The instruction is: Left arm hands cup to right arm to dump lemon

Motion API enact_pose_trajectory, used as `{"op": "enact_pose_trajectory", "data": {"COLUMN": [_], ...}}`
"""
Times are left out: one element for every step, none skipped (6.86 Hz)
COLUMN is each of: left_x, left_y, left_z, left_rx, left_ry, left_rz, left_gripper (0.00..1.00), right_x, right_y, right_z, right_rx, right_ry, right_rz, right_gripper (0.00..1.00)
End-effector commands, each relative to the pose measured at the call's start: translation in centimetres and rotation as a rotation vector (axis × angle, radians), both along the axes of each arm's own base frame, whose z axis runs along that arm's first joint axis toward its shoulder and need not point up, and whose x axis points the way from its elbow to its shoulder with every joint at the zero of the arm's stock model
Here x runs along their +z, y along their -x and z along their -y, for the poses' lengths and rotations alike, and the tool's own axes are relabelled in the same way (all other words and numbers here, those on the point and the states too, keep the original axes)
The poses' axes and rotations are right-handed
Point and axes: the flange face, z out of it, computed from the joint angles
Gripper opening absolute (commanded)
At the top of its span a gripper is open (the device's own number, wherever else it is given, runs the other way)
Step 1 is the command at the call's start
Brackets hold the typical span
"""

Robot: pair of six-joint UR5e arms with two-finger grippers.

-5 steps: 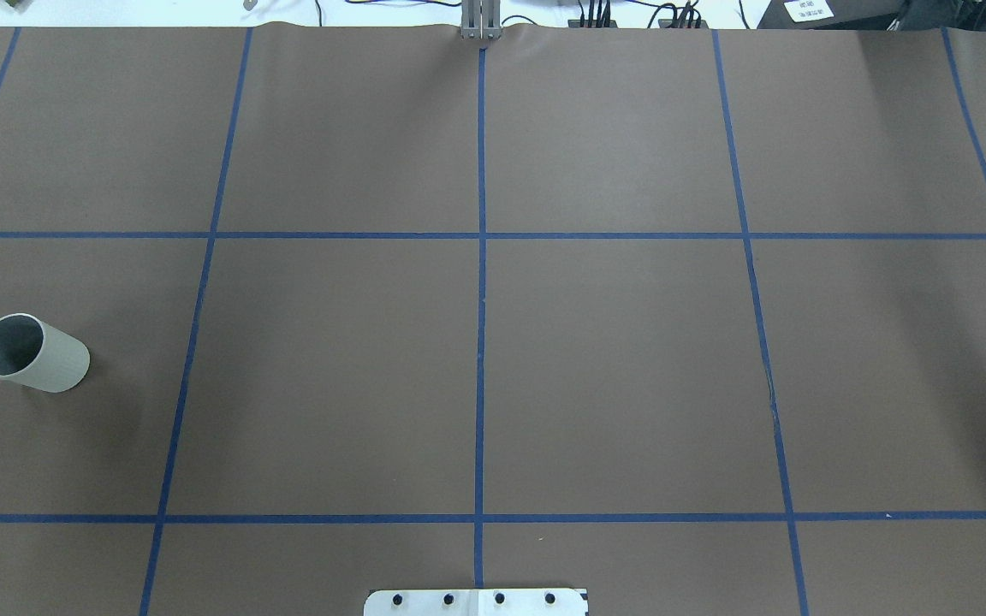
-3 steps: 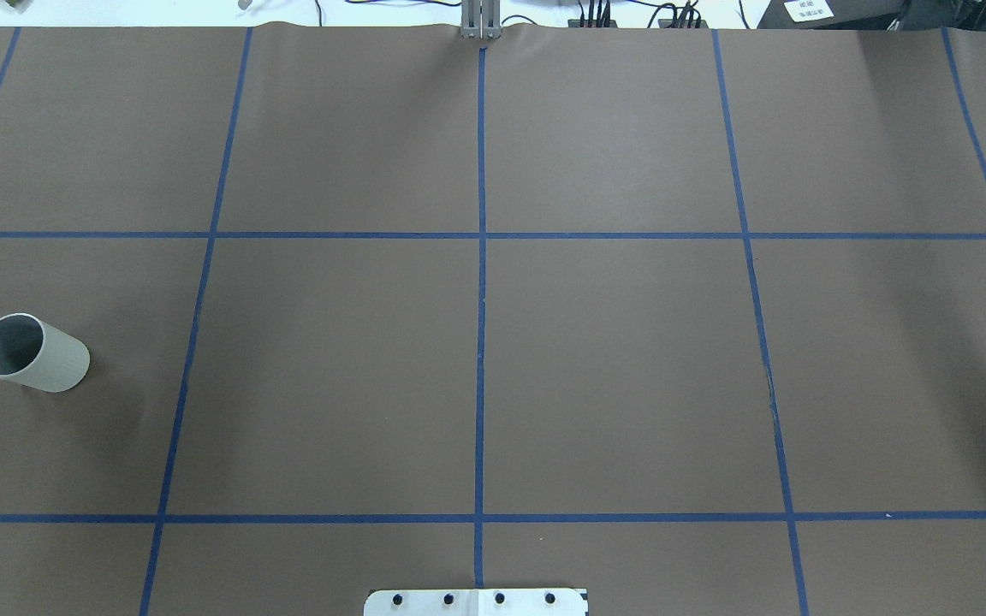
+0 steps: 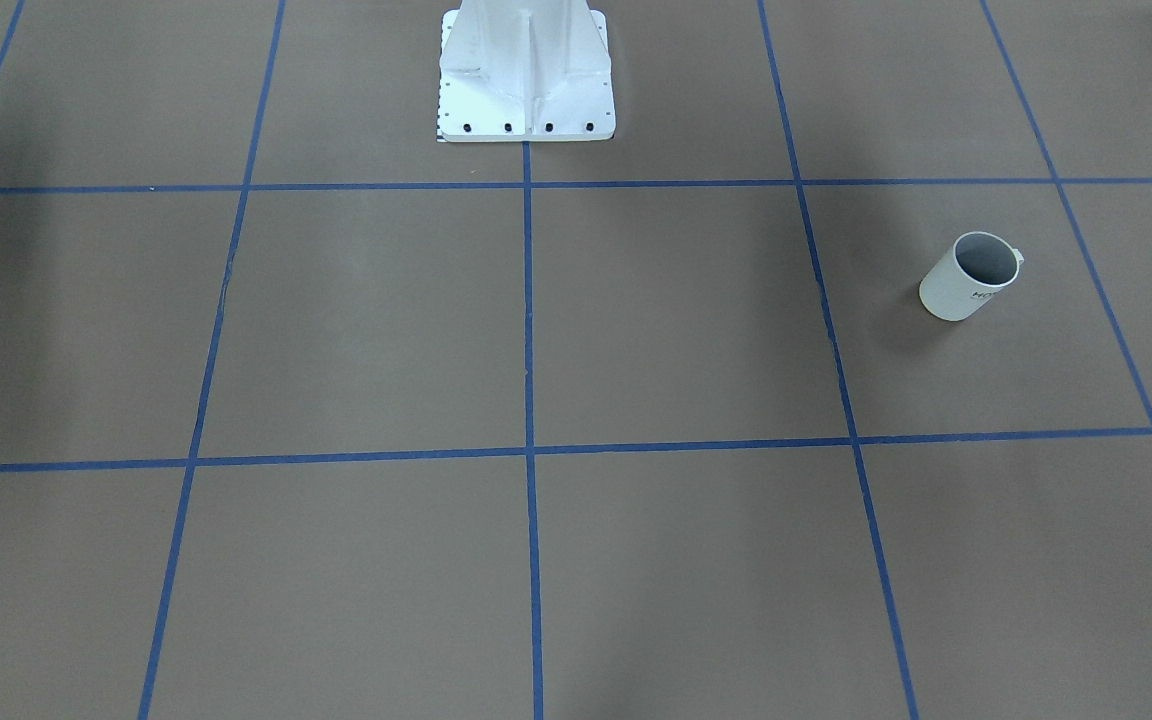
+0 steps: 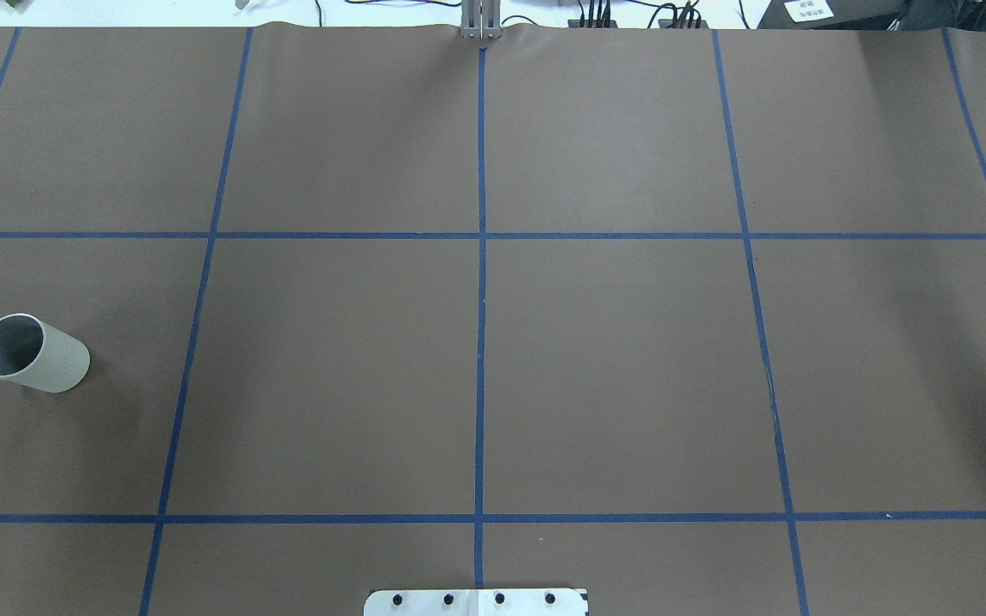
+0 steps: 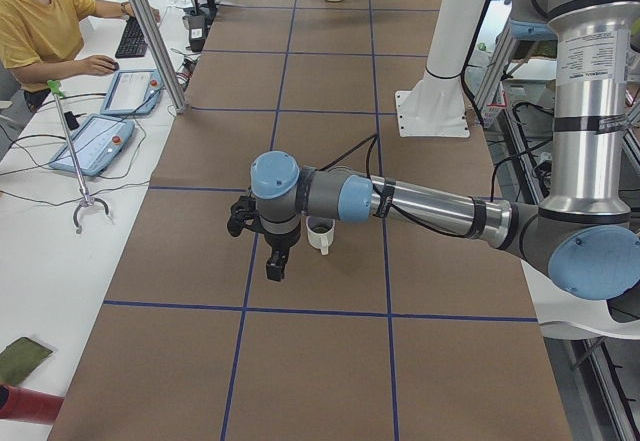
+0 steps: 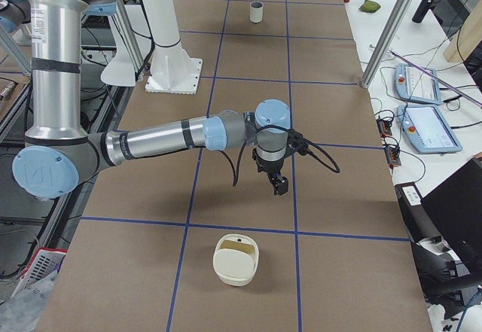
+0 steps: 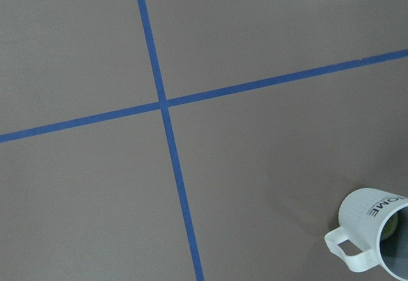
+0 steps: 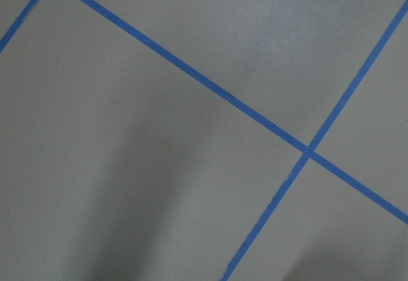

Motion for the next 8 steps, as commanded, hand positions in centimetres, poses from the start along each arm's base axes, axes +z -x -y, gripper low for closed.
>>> {"op": "enact_pose_trajectory", "data": {"left_x": [-0.2,0.0,0.0,-0.9,-1.2,-2.0,-3.0,-4.4], "left_y": [-0.3,-0.4,-0.4,-1.0,-1.4,-4.4,-8.6,-13.1], "left_z": [0.4,0.5,0.5,0.8,0.9,1.1,0.9,0.5], "left_rx": [0.002,-0.003,-0.042,-0.04,-0.084,-0.108,-0.152,-0.262], "left_ry": [-0.001,0.016,0.051,0.02,0.048,0.106,0.211,0.357], "left_rz": [0.0,0.0,-0.002,-0.008,-0.016,-0.03,-0.08,-0.107], "left_gripper": [1.0,1.0,1.0,1.0,1.0,1.0,1.0,1.0], "right_x": [0.0,0.4,0.3,0.6,1.2,1.4,1.4,1.5], "right_y": [0.0,-0.1,0.0,0.0,0.1,0.2,0.3,0.3], "right_z": [0.1,-0.3,-0.3,-0.5,-0.7,-1.0,-1.0,-0.9], "right_rx": [-0.001,-0.009,-0.012,-0.012,-0.013,-0.012,-0.013,-0.013], "right_ry": [-0.002,-0.001,-0.005,0.006,0.021,0.034,0.037,0.041], "right_rz": [0.0,0.002,0.003,0.009,0.02,0.039,0.053,0.051], "right_gripper": [1.0,1.0,1.0,1.0,1.0,1.0,1.0,1.0]}}
